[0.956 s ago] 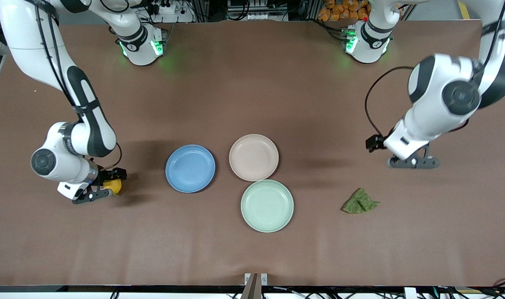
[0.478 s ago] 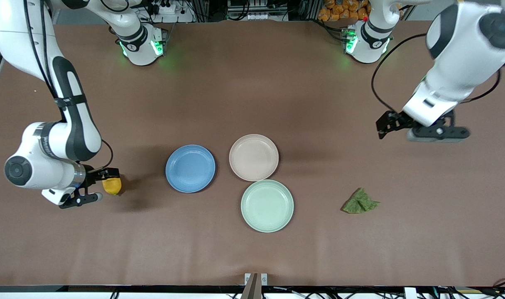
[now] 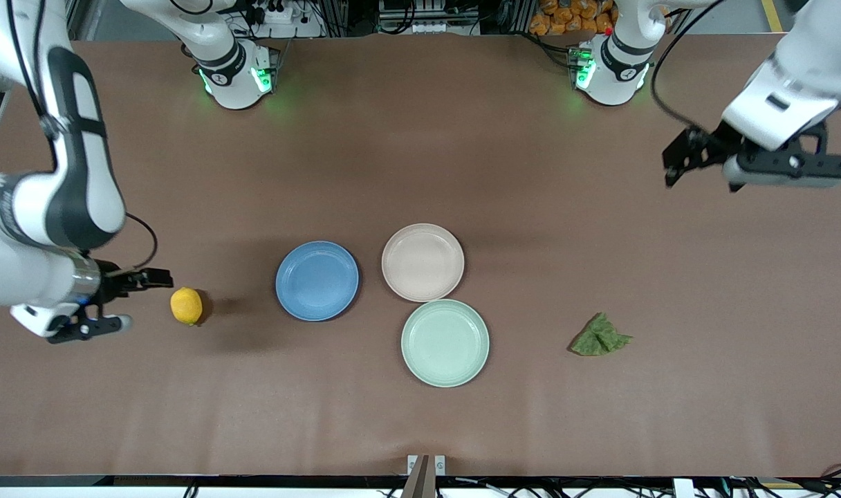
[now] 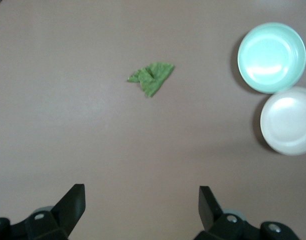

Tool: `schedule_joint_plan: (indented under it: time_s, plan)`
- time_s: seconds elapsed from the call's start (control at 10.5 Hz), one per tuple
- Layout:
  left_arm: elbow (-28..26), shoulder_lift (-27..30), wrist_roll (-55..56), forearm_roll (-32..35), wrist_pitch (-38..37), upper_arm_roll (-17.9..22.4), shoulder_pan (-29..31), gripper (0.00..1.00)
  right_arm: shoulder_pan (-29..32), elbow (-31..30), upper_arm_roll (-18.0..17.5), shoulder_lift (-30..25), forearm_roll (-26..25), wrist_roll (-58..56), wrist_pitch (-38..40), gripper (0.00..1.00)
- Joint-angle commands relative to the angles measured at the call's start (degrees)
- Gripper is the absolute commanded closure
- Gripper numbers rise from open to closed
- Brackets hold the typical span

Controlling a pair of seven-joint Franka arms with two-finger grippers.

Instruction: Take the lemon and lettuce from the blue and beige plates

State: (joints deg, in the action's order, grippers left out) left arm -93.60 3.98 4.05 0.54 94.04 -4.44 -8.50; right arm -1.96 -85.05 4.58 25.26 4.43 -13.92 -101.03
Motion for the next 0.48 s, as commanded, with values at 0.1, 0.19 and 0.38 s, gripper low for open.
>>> schedule_joint_plan:
  time_s: [0.1,0.19,0.38]
  plan:
    - [6.67,-1.78,-3.08,0.42,-6.40,0.40,-0.11,0.00,1.08,2.07,-0.54,-6.26,-0.04,1.69,8.11,0.00]
    - [7.64,-1.78,-3.08,-0.01,-6.93,0.40,-0.11,0.00,1.08,3.12,-0.45,-7.66,-0.12,3.96,10.83,0.00]
    - [7.65,-1.78,-3.08,-0.19,-7.11,0.40,-0.20,0.00,1.08,5.15,-0.45,-10.39,-0.30,6.26,16.54,0.00]
